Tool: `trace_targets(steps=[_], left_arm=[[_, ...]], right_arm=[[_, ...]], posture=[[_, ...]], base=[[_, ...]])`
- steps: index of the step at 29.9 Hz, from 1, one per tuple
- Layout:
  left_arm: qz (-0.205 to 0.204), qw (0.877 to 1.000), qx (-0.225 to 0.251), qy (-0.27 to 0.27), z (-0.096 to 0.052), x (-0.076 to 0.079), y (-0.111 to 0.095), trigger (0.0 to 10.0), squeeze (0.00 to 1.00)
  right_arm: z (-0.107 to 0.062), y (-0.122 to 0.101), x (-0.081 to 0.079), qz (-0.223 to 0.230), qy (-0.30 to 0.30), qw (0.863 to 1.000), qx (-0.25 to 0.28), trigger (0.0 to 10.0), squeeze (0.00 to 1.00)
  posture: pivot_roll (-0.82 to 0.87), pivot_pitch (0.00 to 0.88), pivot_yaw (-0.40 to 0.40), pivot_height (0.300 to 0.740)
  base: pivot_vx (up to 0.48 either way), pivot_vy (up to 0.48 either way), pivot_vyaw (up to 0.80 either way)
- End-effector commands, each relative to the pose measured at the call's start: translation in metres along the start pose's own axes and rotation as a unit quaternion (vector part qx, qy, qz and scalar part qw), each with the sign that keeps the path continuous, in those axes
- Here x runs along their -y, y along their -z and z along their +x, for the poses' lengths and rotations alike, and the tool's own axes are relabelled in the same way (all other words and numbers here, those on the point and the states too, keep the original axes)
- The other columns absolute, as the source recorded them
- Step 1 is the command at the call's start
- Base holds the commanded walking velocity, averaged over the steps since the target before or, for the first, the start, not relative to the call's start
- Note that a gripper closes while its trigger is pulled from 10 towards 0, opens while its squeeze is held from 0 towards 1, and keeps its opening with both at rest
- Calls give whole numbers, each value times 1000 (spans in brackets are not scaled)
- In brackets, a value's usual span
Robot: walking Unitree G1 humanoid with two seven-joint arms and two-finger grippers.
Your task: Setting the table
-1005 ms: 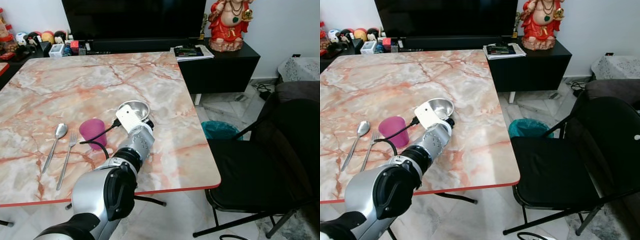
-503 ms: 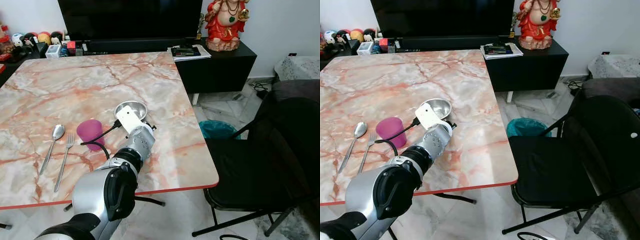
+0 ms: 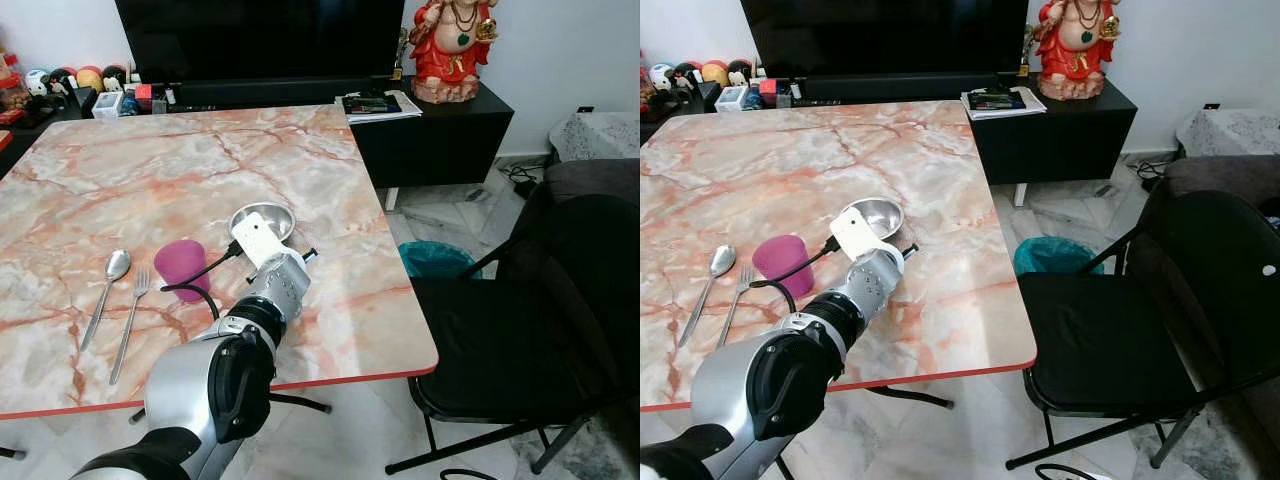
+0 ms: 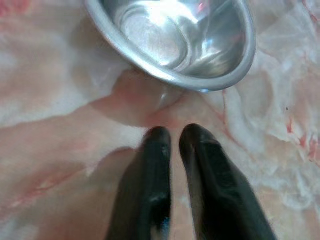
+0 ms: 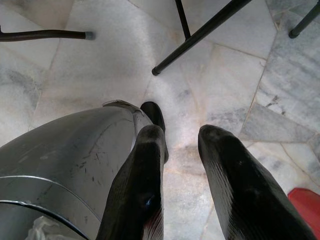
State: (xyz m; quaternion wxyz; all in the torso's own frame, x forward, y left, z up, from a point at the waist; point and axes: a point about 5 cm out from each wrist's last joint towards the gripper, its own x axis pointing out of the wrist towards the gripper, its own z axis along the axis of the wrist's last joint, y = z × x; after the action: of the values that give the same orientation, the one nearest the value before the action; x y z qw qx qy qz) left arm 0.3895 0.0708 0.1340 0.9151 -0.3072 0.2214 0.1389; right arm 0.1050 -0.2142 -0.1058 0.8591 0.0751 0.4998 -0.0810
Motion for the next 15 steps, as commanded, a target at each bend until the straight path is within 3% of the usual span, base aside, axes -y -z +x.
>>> trace_targets(steps=[1,7,11,13,14,15], left_arm=[[17,1000,10,9,-1,4,2,0,0],[81,991,79,64,-10,29,-7,0,0],[92,987,102,82,-14,36,-8,0,0],[142,968,155,135,-23,52,-13,392,0],[176,950,197,168,-29,61,-16,8078,0],[191,939,219,186,-32,64,-18,10000,0]], right_arm=[[0,0,-1,6,-1,1000,4,10000,0],[1,-2,-2,6,-2,1000,5,10000,0],[1,-3,-2,4,-3,1000,6,10000,0],[2,-6,-2,2,-4,1000,8,10000,0],[2,-7,-3,1,-4,1000,9,10000,0],[2,-8,-3,1,-4,1000,10,10000,0]], posture=[[-315,0,21,740],[-303,1,14,740],[-291,1,5,740],[-287,0,3,740],[-284,0,2,740],[-282,0,2,740]], base=[[0,0,0],[0,0,0],[0,0,0],[0,0,0],[0,0,0],[0,0,0]])
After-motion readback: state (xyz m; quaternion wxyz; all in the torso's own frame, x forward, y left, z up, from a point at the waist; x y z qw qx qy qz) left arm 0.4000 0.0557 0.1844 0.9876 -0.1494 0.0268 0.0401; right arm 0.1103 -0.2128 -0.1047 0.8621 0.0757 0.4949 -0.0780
